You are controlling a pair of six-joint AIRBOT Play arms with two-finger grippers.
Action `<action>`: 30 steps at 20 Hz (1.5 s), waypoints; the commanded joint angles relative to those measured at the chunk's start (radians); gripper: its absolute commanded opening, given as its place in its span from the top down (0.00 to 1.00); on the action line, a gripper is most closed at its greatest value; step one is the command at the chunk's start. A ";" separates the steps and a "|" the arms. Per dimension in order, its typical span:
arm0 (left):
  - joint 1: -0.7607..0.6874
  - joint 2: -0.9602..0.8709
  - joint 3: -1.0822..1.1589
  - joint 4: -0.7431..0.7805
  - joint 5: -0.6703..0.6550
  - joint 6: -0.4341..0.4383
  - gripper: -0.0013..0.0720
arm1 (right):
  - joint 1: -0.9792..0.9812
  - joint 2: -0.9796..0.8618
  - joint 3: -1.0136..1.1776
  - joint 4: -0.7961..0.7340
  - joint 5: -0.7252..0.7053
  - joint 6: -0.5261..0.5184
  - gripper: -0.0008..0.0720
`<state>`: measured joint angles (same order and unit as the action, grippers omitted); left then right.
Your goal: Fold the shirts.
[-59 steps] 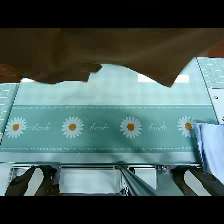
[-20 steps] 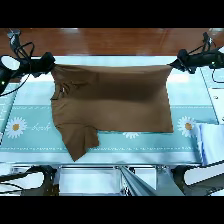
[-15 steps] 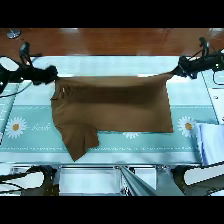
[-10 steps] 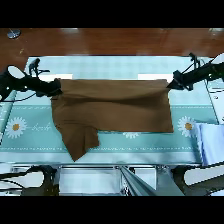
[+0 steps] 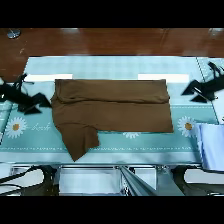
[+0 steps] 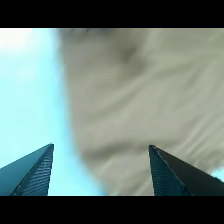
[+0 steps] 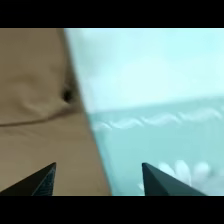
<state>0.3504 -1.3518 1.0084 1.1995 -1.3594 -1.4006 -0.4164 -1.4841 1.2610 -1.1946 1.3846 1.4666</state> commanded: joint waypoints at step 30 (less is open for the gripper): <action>0.005 0.306 -0.713 -0.578 0.288 0.360 0.94 | -0.004 0.231 -0.727 0.349 -0.310 -0.137 0.14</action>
<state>0.3557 -1.0466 0.2939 0.6300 -1.0782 -1.0424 -0.4843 -1.1995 0.5217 -0.8871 1.1812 1.3430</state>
